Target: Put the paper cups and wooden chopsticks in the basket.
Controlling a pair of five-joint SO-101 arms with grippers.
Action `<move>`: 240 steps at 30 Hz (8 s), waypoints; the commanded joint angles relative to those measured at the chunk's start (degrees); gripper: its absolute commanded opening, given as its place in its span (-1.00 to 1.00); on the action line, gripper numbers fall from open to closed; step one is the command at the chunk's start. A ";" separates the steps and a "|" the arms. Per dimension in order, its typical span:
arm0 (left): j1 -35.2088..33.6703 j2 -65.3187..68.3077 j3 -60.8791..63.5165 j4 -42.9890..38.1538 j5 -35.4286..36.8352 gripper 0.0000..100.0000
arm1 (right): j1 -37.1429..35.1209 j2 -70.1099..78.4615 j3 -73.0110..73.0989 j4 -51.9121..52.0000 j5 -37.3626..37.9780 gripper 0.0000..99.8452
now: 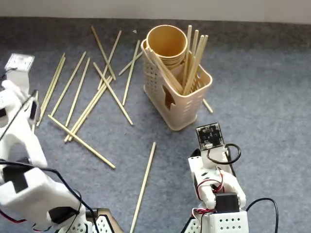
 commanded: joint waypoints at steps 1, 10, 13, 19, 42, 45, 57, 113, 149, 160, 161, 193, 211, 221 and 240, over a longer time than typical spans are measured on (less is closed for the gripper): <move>-3.91 5.49 -1.54 -1.05 -3.52 -0.74 | -0.57 -0.57 -0.13 0.31 -0.18 -0.45; -5.14 18.86 -7.52 0.35 -6.33 -0.75 | -0.57 -0.57 -0.13 0.31 -0.18 -0.45; -5.05 20.79 -8.48 0.26 -6.15 -0.90 | -0.57 -0.57 -0.13 0.31 -0.18 -0.45; -2.86 15.16 -15.69 7.56 -3.69 -0.99 | -0.57 -0.57 -0.13 0.31 -0.18 -0.45; 58.15 -17.36 -24.22 -15.03 33.05 -0.99 | -0.57 -0.57 -0.13 0.31 -0.18 -0.45; 62.81 -17.36 -16.75 -20.48 33.05 -0.99 | -0.57 -0.57 -0.13 0.31 -0.18 -0.45; 66.77 -17.89 -20.53 -24.00 37.63 -0.99 | -0.57 -0.57 -0.13 0.04 -0.18 -0.45; 26.51 38.81 -49.80 14.33 -0.53 -0.54 | -0.57 -0.57 -0.13 0.22 -0.18 -0.45; 35.47 17.36 -83.56 31.91 14.42 -0.99 | -0.57 -0.57 -0.13 0.22 -0.18 -0.45; 49.71 3.38 -83.38 12.84 29.27 -0.99 | -0.57 -0.57 -0.13 0.22 -0.18 -0.45; 52.70 3.03 -83.38 11.96 31.03 -0.99 | -0.57 -0.57 -0.13 0.22 -0.18 -0.45; 68.00 14.55 -80.13 -0.70 36.22 -0.85 | -0.57 -0.57 -0.13 0.22 -0.18 -0.45; 67.47 14.99 -79.78 1.05 47.65 -0.76 | -0.57 -0.57 -0.13 0.22 -0.18 -0.45; 43.91 7.78 -90.15 25.23 46.68 -0.77 | -0.48 -0.57 -0.13 0.31 -0.18 -0.45; 11.56 20.09 -31.69 9.05 9.76 -0.63 | -0.48 -0.57 -0.22 1.45 -0.18 -0.45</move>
